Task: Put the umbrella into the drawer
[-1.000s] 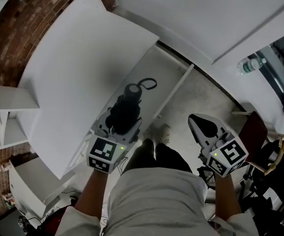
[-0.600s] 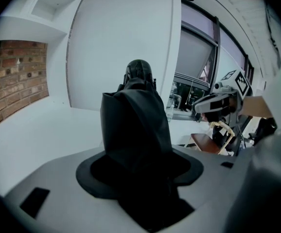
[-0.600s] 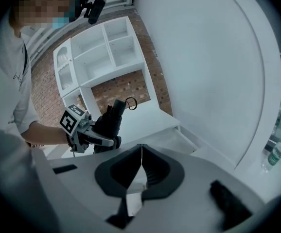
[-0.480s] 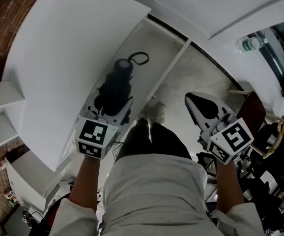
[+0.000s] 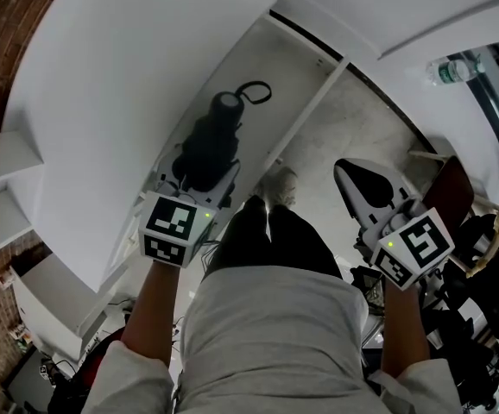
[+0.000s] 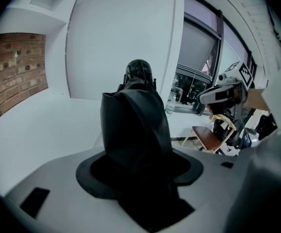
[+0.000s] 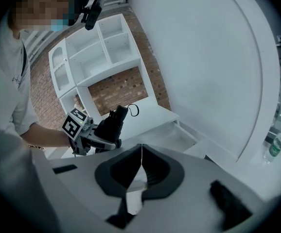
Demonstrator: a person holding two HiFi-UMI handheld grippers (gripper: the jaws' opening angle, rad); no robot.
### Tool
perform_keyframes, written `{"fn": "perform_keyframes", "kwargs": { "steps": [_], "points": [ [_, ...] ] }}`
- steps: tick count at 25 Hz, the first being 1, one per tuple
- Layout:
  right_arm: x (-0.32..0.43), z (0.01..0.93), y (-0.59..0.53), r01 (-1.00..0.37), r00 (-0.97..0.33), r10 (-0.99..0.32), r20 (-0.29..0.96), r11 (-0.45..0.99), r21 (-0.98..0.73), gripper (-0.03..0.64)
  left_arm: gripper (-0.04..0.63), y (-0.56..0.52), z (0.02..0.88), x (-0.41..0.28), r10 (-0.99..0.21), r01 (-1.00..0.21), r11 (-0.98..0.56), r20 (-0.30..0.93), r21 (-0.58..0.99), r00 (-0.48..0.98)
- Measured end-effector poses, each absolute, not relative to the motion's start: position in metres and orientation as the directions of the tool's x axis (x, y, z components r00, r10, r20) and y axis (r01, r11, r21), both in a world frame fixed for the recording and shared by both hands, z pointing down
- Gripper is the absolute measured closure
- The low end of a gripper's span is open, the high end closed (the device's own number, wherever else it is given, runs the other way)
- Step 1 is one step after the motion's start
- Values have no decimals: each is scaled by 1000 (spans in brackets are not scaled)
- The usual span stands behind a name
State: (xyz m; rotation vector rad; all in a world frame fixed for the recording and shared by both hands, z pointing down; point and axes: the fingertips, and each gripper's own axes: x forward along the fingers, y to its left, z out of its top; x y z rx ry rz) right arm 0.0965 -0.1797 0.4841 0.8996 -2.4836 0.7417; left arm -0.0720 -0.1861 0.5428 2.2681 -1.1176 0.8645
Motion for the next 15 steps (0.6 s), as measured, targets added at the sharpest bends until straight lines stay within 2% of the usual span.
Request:
{"fn": "perform_keyframes", "kwargs": {
  "steps": [15],
  "points": [
    [84,504,-168,-673,-722,-450,525,633,-383,589,321,-178,588,-82,-466,-813,-568,762,130,448]
  ]
}}
